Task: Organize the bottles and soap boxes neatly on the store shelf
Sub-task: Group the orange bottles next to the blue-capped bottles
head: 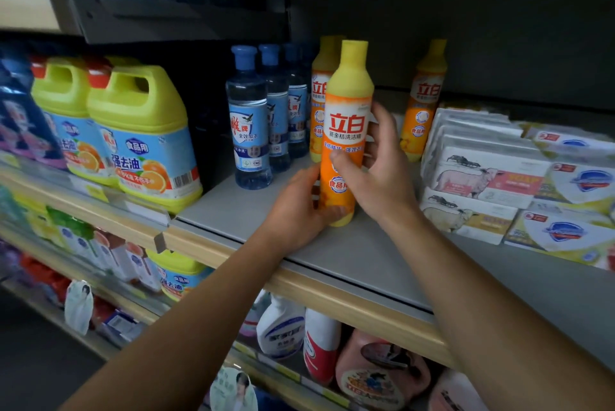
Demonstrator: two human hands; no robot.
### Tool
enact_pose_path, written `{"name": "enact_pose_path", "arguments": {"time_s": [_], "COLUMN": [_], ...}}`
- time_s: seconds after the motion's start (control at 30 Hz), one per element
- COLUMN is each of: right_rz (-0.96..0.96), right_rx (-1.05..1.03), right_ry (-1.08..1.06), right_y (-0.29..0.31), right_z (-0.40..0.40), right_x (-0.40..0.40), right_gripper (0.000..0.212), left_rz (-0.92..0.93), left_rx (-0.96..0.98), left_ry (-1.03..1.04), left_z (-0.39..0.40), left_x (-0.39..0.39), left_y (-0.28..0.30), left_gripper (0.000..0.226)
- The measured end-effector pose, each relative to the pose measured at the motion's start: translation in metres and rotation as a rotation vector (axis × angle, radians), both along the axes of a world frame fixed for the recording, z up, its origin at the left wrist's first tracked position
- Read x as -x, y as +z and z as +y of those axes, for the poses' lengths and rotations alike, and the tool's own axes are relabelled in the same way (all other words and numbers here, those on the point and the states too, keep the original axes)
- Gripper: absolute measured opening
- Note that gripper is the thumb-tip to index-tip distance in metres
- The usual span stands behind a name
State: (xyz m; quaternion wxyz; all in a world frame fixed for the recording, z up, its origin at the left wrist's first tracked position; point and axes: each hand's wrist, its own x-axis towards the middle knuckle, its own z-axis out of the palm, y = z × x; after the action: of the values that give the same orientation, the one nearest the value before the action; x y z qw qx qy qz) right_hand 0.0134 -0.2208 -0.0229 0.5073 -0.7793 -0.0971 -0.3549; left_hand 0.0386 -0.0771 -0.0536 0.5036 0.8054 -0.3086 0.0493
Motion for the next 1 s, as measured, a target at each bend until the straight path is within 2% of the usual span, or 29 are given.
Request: {"name": "enact_pose_path", "arguments": {"time_s": [0.1,0.23,0.4,0.5,0.77,1.0], "right_rz": [0.021,0.15,0.361,0.424,0.403,0.395], "right_rx": [0.007,0.061,0.152,0.214,0.202,0.2], "right_ry": [0.01,0.02,0.097,0.087,-0.188,-0.21], "right_y": [-0.004,-0.009,-0.016,-0.017,-0.033,-0.03], "right_z": [0.001,-0.002,-0.007,-0.008,0.001,0.019], "right_x": [-0.003,-0.005,-0.007,-0.012,-0.024,-0.059], "right_gripper": [0.078,0.08,0.09,0.093,0.066,0.059], "left_rz": [-0.008,-0.023,-0.243,-0.269,-0.335,-0.295], "left_rx": [-0.02,-0.057,-0.449,-0.613,-0.619,-0.64], "left_ry": [0.032,0.063,0.186,0.208,0.286,0.284], "left_z": [0.0,0.001,0.033,0.063,0.066,0.067], "left_x": [-0.002,-0.002,-0.013,-0.011,-0.009,-0.012], "left_y": [-0.001,-0.002,0.003,-0.005,-0.017,-0.018], "left_gripper": [0.065,0.07,0.064,0.053,0.045,0.042]}}
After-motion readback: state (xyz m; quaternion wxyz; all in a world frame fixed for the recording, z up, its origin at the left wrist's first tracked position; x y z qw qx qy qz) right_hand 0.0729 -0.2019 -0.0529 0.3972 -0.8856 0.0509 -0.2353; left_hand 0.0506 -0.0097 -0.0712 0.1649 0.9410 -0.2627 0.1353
